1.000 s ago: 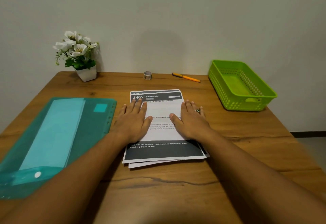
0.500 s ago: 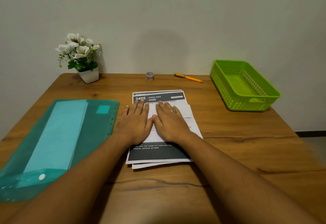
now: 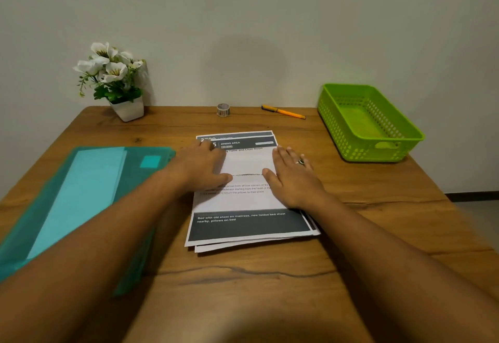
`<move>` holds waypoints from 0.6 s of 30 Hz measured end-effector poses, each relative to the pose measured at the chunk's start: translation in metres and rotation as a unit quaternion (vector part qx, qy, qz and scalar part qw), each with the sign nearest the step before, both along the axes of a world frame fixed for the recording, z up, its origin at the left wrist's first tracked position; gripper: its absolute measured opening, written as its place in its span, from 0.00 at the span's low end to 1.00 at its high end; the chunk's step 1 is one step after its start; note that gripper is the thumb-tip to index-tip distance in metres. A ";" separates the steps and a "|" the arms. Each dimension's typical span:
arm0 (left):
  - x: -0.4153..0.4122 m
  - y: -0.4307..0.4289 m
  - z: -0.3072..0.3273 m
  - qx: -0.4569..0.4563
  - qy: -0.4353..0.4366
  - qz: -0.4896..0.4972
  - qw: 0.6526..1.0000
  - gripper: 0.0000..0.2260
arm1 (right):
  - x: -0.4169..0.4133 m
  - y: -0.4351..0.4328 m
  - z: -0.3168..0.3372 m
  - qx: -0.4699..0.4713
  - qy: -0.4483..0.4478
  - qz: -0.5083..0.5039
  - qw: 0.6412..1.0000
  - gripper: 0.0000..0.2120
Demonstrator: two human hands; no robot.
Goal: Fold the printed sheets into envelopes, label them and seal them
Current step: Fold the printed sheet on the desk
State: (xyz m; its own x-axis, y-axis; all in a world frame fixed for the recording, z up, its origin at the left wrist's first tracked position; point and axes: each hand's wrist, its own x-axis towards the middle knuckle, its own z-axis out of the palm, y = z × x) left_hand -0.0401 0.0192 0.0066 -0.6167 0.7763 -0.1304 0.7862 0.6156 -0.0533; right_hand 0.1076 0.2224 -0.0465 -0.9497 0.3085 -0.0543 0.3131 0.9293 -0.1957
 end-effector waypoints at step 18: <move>-0.014 0.021 0.013 0.056 -0.091 0.012 0.994 0.35 | -0.016 -0.001 0.052 -0.016 0.025 0.014 0.999 0.36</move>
